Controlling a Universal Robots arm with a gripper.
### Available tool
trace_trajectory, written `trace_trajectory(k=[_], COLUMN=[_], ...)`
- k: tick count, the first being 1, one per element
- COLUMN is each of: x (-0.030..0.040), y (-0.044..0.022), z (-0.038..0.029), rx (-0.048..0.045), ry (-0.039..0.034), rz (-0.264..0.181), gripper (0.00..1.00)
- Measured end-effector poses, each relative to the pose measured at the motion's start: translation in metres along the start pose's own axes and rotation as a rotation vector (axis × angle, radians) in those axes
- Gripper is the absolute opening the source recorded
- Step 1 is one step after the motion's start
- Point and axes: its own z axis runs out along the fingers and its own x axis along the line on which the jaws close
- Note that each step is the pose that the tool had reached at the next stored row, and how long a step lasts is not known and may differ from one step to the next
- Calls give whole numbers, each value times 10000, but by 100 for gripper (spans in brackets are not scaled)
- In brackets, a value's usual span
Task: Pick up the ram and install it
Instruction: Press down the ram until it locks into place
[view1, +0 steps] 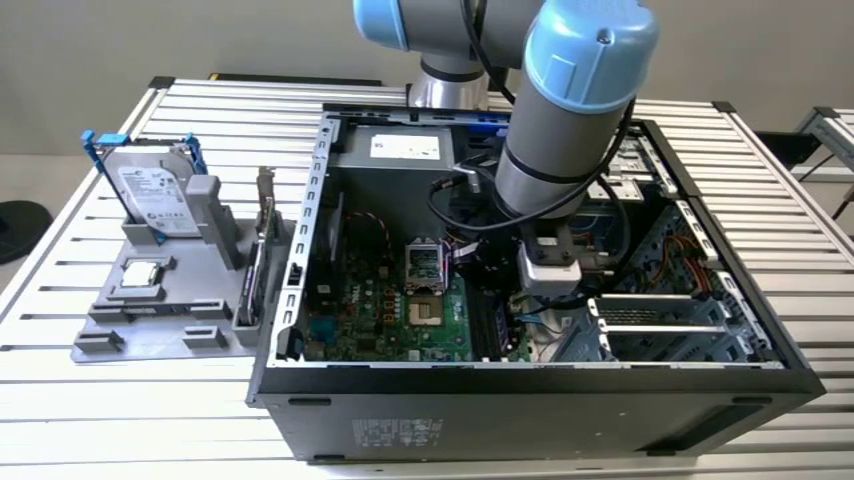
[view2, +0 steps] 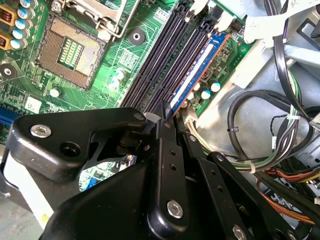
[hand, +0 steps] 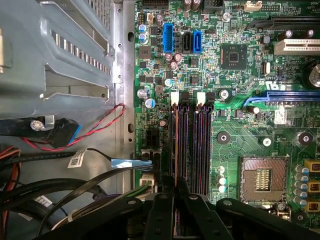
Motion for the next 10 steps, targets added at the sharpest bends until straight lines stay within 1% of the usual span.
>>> trace_trajectory(k=[1,2,8,10], x=[0,1,0,0], y=[-1,-3,0,1], z=[1,4,0,-6], rx=[9,20,16,39], ry=[1,1,0,-2], rz=[0,-1,0,1], gripper=[0,100,100,100])
